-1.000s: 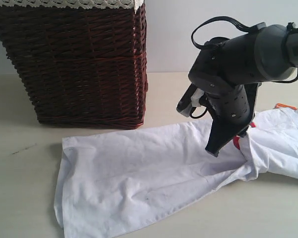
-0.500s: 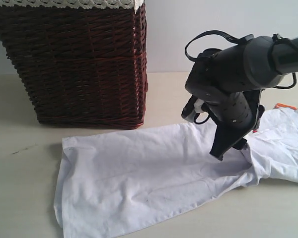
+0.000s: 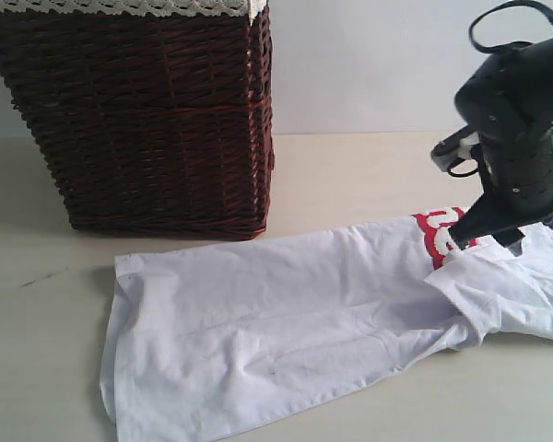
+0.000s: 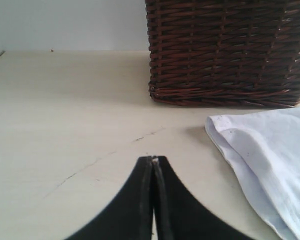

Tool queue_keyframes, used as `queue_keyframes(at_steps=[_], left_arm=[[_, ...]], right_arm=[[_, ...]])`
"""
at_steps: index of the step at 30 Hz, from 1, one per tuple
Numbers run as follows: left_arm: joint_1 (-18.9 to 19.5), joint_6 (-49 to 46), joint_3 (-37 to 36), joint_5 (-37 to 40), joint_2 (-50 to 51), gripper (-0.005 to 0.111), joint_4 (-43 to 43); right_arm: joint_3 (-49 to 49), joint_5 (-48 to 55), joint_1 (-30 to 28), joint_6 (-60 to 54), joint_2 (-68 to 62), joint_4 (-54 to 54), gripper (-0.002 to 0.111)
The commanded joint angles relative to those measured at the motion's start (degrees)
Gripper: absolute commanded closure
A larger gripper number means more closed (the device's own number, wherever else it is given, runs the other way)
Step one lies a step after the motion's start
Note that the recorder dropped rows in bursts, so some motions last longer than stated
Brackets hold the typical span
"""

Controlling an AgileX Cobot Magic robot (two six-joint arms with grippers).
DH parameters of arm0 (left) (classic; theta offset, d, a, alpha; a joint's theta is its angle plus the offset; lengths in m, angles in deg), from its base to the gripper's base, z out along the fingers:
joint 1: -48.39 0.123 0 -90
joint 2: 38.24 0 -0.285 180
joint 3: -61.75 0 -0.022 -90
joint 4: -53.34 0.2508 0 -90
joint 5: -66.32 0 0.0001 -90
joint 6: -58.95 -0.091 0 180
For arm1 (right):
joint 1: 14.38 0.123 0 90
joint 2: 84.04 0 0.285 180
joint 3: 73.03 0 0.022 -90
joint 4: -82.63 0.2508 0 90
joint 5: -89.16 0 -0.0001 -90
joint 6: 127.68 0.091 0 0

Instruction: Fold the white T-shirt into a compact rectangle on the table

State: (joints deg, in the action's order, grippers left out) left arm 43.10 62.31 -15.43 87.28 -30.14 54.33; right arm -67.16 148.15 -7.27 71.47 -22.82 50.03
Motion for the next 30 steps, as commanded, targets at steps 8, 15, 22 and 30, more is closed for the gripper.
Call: queue_keyframes(at_steps=[8, 15, 22, 30], left_arm=[[0.2, 0.1, 0.0, -0.7, -0.3, 0.107, 0.1], [0.2, 0.1, 0.0, -0.7, -0.3, 0.107, 0.1], [0.2, 0.1, 0.0, -0.7, -0.3, 0.107, 0.1], [0.2, 0.1, 0.0, -0.7, -0.3, 0.107, 0.1]], right_arm=[[-0.4, -6.0, -8.8, -6.2, -5.6, 7.1, 0.057], [-0.4, -11.2, -8.8, -6.2, -7.0, 6.8, 0.063], [-0.4, -10.1, -8.6, -8.2, -7.6, 5.7, 0.108], [-0.4, -7.6, -8.5, -8.6, -2.8, 4.1, 0.108]])
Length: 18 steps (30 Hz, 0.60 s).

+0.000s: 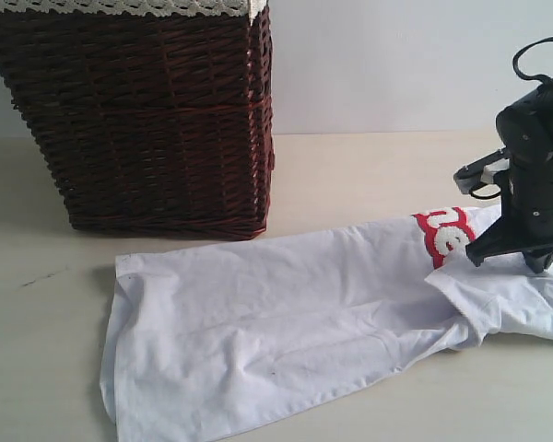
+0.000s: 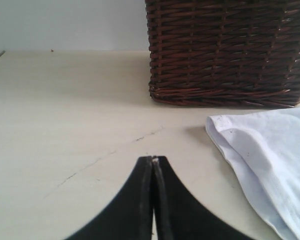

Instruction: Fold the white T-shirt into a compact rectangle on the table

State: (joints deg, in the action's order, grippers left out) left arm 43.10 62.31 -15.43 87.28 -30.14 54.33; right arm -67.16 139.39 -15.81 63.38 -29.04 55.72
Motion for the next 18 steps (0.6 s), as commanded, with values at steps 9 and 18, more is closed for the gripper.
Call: queue_keyframes(at_steps=[9, 18], left_arm=[[0.2, 0.1, 0.0, -0.7, -0.3, 0.107, 0.1], [0.2, 0.1, 0.0, -0.7, -0.3, 0.107, 0.1]], right_arm=[[-0.4, 0.8, 0.1, -0.5, 8.3, -0.3, 0.108], [-0.4, 6.7, 0.1, 15.1, 3.7, -14.3, 0.108]])
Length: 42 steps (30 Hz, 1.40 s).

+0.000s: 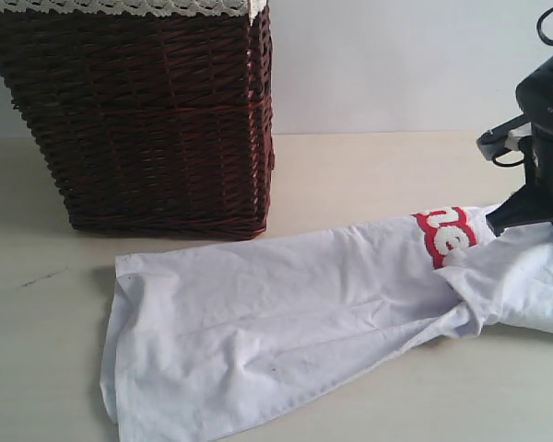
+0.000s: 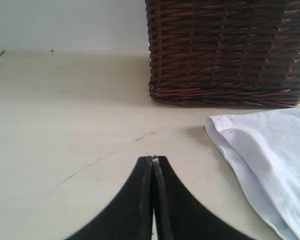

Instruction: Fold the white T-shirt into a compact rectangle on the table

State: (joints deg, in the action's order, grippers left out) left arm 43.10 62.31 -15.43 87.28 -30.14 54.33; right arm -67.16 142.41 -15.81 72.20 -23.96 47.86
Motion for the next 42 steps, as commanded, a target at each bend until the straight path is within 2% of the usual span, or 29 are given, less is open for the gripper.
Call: queue_keyframes(at_steps=[1, 4, 5, 6, 7, 9, 11, 13, 14, 16, 18, 19, 32, 42], left_arm=[[0.2, 0.1, 0.0, -0.7, -0.3, 0.107, 0.1], [0.2, 0.1, 0.0, -0.7, -0.3, 0.107, 0.1], [0.2, 0.1, 0.0, -0.7, -0.3, 0.107, 0.1], [0.2, 0.1, 0.0, -0.7, -0.3, 0.107, 0.1], [0.2, 0.1, 0.0, -0.7, -0.3, 0.107, 0.1], [0.2, 0.1, 0.0, -0.7, -0.3, 0.107, 0.1], [0.2, 0.1, 0.0, -0.7, -0.3, 0.107, 0.1], [0.2, 0.1, 0.0, -0.7, -0.3, 0.107, 0.1], [0.2, 0.1, 0.0, -0.7, -0.3, 0.107, 0.1], [0.2, 0.1, 0.0, -0.7, -0.3, 0.107, 0.1], [0.2, 0.1, 0.0, -0.7, -0.3, 0.107, 0.1], [0.2, 0.1, 0.0, -0.7, -0.3, 0.107, 0.1], [0.2, 0.1, 0.0, -0.7, -0.3, 0.107, 0.1], [0.2, 0.1, 0.0, -0.7, -0.3, 0.107, 0.1]], right_arm=[[-0.4, 5.1, 0.1, 6.8, -2.0, -7.7, 0.108], [-0.4, 2.7, 0.1, 3.8, -2.1, -5.0, 0.103], [-0.4, 0.9, 0.1, 1.2, -2.1, -1.7, 0.09], [-0.4, 0.5, 0.1, 0.7, -2.1, -1.1, 0.083], [-0.4, 0.4, 0.1, 0.7, -1.8, -1.2, 0.065], [-0.5, 1.0, 0.1, 2.2, -0.9, -2.4, 0.053], [-0.6, 0.5, 0.1, 2.9, 0.6, -1.2, 0.054], [-0.6, -2.0, 1.3, -2.1, 2.4, 6.7, 0.06], [-0.6, -3.8, 2.6, -6.7, 3.1, 12.9, 0.067], [-0.2, -5.5, 6.2, -16.9, 3.6, 28.4, 0.089], [0.9, -5.9, 8.6, -24.2, 3.0, 38.2, 0.105], [1.5, -5.9, 9.9, -26.9, 2.6, 42.0, 0.108], [7.6, -5.1, 27.9, -25.4, -0.6, 44.6, 0.108], [6.9, -8.6, 36.8, -22.4, -5.2, 45.5, 0.108]])
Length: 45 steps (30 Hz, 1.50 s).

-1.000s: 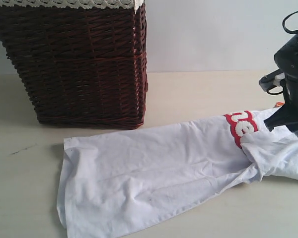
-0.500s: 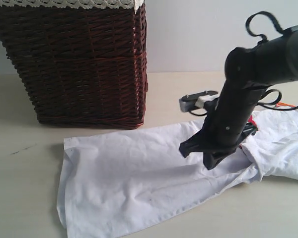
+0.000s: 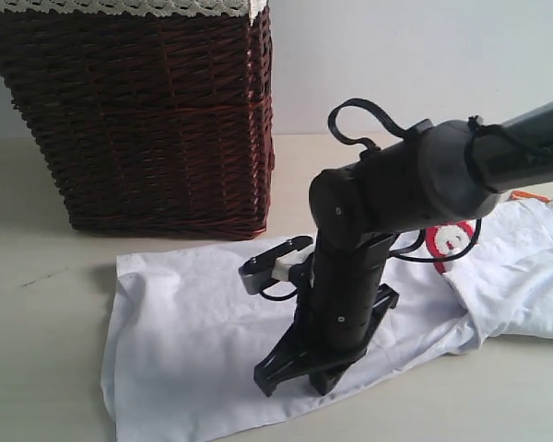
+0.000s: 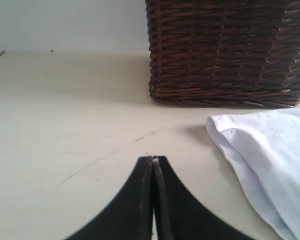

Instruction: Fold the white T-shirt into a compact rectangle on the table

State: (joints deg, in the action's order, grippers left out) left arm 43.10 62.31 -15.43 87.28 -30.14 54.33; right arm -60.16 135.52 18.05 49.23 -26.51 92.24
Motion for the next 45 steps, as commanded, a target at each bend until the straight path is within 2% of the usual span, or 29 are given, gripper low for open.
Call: queue_keyframes(at_steps=[1, 12, 16, 20, 21, 24, 27, 31, 35, 40, 45], left_arm=[[0.2, 0.1, 0.0, -0.7, -0.3, 0.107, 0.1], [0.2, 0.1, 0.0, -0.7, -0.3, 0.107, 0.1], [0.2, 0.1, 0.0, -0.7, -0.3, 0.107, 0.1], [0.2, 0.1, 0.0, -0.7, -0.3, 0.107, 0.1], [0.2, 0.1, 0.0, -0.7, -0.3, 0.107, 0.1], [0.2, 0.1, 0.0, -0.7, -0.3, 0.107, 0.1], [0.2, 0.1, 0.0, -0.7, -0.3, 0.107, 0.1], [0.2, 0.1, 0.0, -0.7, -0.3, 0.107, 0.1], [0.2, 0.1, 0.0, -0.7, -0.3, 0.107, 0.1], [0.2, 0.1, 0.0, -0.7, -0.3, 0.107, 0.1], [0.2, 0.1, 0.0, -0.7, -0.3, 0.107, 0.1]], right_arm=[[-0.5, -1.6, 3.7, 0.6, -3.0, 1.1, 0.108], [-10.1, 0.3, 10.6, -1.9, -3.4, 3.3, 0.108], [-12.0, 0.6, 10.4, 3.1, -2.7, -6.6, 0.108], [-12.0, 0.6, 7.7, 17.2, -2.2, -24.0, 0.108], [-12.0, 0.7, 6.4, 20.0, -2.7, -25.5, 0.108], [-12.0, 1.5, 2.9, 20.7, -5.1, -23.9, 0.108], [-12.0, 3.5, 2.2, 18.3, -7.4, -19.7, 0.108], [-12.0, 4.6, 4.8, 9.0, -9.0, -7.5, 0.108], [-12.0, 3.0, 9.5, 5.8, -9.2, -0.7, 0.108], [-12.1, -3.3, 14.5, 5.2, -9.2, 1.3, 0.108], [-16.7, -5.4, 14.5, 6.0, -10.1, -0.2, 0.108]])
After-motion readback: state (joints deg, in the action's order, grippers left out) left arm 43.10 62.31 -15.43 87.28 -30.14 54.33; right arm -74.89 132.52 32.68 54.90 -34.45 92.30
